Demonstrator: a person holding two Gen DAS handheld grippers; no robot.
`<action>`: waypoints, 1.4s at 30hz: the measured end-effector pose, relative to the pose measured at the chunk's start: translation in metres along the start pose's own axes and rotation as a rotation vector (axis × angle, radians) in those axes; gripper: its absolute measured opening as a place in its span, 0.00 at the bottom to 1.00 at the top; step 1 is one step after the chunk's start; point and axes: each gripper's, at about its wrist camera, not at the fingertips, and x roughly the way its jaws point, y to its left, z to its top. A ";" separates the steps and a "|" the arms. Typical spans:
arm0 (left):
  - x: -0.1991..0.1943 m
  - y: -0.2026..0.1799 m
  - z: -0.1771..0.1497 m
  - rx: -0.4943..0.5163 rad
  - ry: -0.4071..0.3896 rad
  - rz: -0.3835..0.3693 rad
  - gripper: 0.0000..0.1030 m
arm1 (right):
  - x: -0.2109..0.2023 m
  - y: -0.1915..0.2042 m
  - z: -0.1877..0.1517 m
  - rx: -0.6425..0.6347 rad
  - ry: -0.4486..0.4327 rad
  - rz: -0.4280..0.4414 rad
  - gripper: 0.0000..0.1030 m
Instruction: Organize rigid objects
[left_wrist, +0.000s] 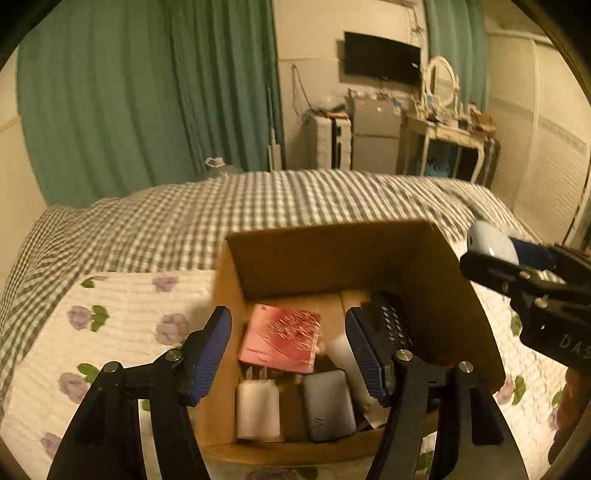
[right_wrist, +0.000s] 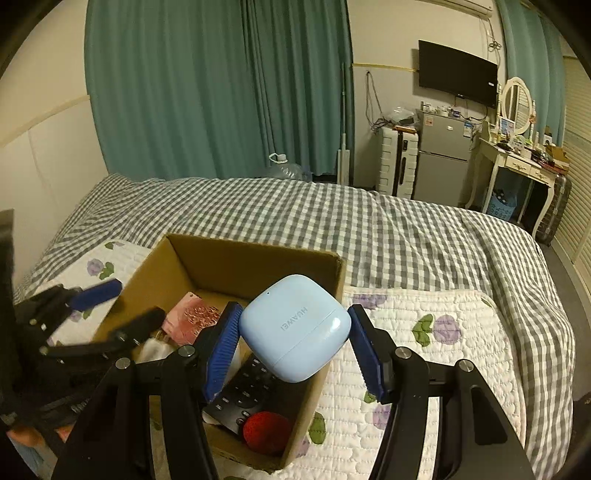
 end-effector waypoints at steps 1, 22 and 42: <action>-0.001 0.005 0.002 -0.006 -0.002 -0.002 0.66 | 0.002 0.005 0.005 -0.018 0.001 -0.004 0.56; -0.033 0.016 0.001 0.014 -0.062 0.012 0.69 | 0.001 0.025 0.032 -0.062 -0.003 -0.090 0.88; -0.166 0.009 -0.013 0.003 -0.317 0.038 0.75 | -0.169 0.062 -0.007 -0.087 -0.231 -0.240 1.00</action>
